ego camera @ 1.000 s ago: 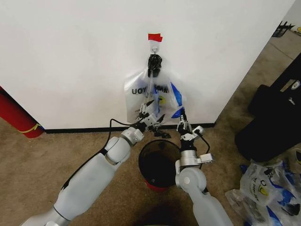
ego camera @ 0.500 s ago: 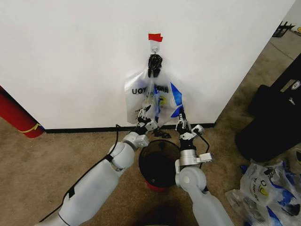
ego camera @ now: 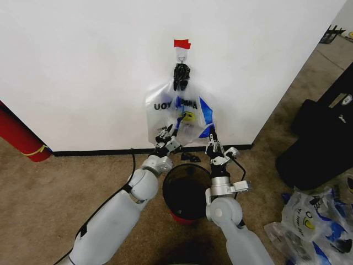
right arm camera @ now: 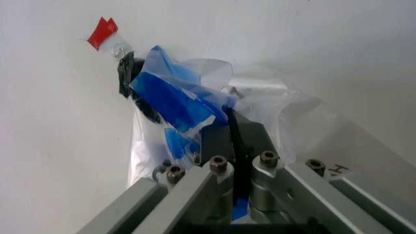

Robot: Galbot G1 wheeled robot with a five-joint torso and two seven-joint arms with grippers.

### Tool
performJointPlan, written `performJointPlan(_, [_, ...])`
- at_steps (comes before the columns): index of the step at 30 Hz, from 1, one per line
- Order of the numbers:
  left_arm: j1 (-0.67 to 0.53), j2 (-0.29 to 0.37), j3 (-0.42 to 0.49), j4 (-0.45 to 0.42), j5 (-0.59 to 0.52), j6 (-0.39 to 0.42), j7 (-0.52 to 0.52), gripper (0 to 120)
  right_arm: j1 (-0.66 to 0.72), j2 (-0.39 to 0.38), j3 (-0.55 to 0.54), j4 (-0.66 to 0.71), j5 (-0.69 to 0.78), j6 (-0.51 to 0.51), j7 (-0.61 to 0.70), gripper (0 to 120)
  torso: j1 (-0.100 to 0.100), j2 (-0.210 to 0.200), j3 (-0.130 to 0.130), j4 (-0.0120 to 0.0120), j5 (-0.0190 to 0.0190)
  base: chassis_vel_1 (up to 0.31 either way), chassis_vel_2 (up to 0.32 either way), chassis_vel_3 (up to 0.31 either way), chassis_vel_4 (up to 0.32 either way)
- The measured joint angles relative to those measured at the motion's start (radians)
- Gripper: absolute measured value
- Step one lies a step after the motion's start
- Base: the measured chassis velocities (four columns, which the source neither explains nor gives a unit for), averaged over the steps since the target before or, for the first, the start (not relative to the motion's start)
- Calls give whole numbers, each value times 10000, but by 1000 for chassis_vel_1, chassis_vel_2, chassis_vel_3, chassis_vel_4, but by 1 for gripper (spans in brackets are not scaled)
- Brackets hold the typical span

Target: Pick up the garbage bag from the wall and place it over the trash bin.

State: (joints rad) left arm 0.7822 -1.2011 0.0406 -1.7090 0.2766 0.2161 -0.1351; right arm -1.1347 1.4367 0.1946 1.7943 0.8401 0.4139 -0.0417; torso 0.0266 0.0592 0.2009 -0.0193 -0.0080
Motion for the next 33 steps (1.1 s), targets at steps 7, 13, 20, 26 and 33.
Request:
performJointPlan(7, [-44,87,-308,-108,-1684,-22,-367,0,-52,13,54,-13,-38,15,-4,0,0,0,0,0,0,0,0,0,0])
performJointPlan(13, [238,-29,-627,-464,-4692,-130,-565,0,-122,29,134,16,-48,37,-4,0,0,0,0,-1,0,0,0,0,0])
performJointPlan(20, [810,-237,-1438,-1136,-9779,-976,1011,0,-139,-15,328,-138,-45,119,-19,0,0,0,0,1,1,0,0,0,0])
performJointPlan(26, [777,-178,-1660,-529,-12045,-1944,2370,0,-96,-39,526,-360,41,196,-70,0,0,0,0,1,-2,0,0,0,0])
performJointPlan(33, [499,-57,-1674,414,-12110,-2856,2877,0,-102,-128,763,-557,392,325,-141,0,0,0,0,0,2,0,0,0,0])
